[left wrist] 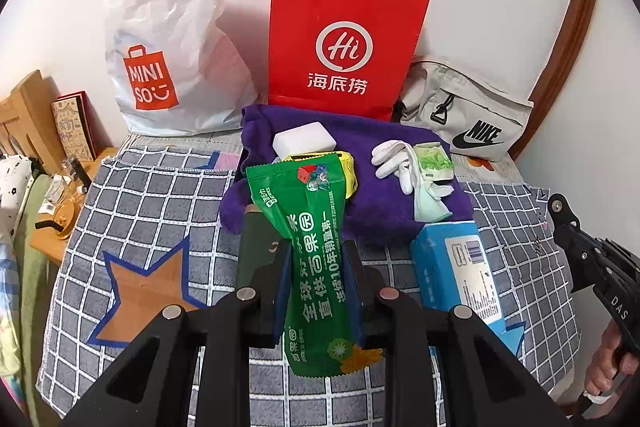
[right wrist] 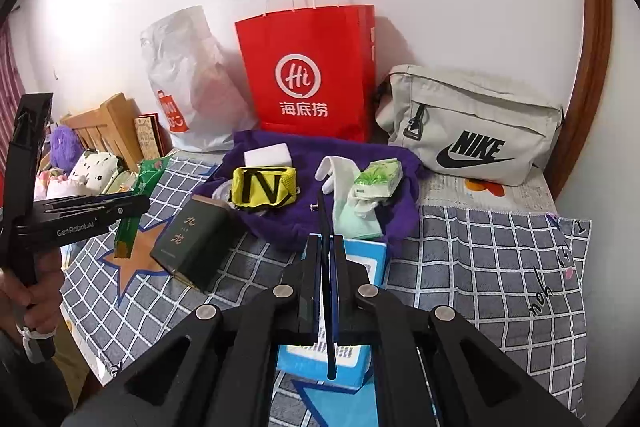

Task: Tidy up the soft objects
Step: 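Carry the green snack packet with the left gripper over the purple towel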

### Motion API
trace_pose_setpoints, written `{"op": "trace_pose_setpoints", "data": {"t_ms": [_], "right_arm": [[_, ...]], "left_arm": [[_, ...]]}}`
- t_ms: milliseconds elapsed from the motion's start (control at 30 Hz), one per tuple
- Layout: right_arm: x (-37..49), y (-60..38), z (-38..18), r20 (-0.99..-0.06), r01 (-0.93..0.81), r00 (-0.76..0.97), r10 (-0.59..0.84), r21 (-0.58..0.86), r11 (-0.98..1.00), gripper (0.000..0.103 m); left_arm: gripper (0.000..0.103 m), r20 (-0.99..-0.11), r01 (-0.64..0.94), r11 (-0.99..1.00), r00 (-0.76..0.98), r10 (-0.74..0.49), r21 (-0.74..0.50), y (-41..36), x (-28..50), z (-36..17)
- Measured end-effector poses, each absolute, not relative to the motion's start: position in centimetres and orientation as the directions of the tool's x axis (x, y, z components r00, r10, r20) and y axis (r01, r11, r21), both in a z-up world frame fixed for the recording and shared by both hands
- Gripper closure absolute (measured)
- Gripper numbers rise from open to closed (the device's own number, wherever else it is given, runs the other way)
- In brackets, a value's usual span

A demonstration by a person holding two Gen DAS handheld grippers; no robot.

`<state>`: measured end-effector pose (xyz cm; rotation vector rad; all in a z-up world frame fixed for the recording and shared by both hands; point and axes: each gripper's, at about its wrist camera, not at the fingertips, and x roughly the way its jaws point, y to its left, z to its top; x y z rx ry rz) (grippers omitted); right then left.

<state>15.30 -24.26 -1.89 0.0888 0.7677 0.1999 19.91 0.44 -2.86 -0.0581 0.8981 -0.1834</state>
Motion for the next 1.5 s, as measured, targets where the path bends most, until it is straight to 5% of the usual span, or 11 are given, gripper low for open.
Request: {"op": "trace_pose_setpoints", "data": {"t_ms": [1500], "right_arm": [[31.9,-24.9,-7.0,-0.726,-0.184,0.616,0.304,0.243,0.952,0.099]], "left_arm": [[0.08,-0.825,0.099,0.989,0.545,-0.149,-0.113,0.7,32.7,-7.3]]}}
